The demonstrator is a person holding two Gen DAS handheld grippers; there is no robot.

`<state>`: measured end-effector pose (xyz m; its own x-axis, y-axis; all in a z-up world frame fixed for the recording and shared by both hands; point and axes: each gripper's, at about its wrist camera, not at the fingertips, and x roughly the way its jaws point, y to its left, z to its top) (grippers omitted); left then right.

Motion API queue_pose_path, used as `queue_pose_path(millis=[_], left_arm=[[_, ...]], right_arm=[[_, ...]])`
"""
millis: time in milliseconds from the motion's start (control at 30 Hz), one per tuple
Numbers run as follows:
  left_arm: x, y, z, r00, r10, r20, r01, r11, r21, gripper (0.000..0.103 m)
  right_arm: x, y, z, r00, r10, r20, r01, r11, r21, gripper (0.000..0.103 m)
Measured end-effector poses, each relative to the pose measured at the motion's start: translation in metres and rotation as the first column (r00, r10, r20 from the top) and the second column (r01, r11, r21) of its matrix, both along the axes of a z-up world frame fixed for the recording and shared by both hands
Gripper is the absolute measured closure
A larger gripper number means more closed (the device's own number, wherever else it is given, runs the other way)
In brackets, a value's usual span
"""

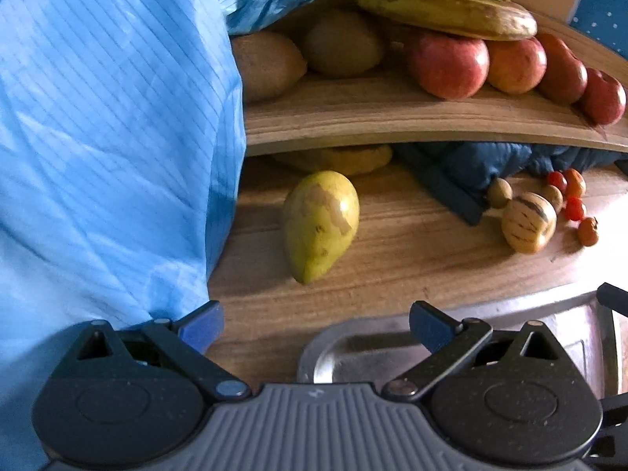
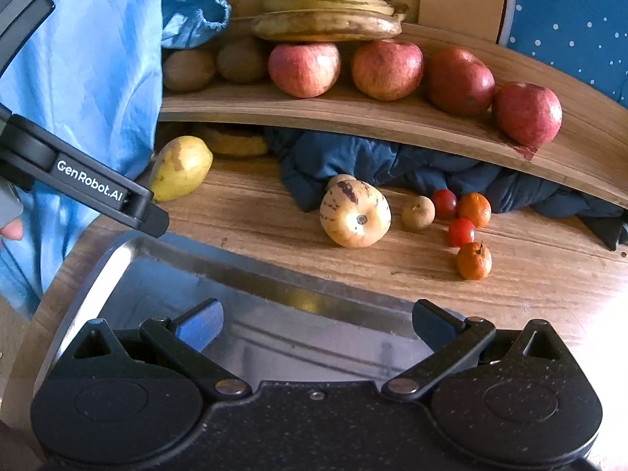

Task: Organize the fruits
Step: 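Reach left tool to the green-yellow pear while right tool reaches the striped pepino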

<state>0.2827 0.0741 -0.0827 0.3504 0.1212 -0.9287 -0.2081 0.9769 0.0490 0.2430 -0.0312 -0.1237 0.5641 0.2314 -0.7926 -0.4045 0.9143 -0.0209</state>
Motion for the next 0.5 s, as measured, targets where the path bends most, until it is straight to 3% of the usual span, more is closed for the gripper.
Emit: queue_pose_path(millis=[500], left_arm=[[0.032, 0.016, -0.014, 0.999, 0.016, 0.036, -0.015, 1.0, -0.012, 0.001]], right_arm=[[0.047, 0.012, -0.006, 1.0, -0.006, -0.009, 0.006, 1.0, -0.013, 0.001]])
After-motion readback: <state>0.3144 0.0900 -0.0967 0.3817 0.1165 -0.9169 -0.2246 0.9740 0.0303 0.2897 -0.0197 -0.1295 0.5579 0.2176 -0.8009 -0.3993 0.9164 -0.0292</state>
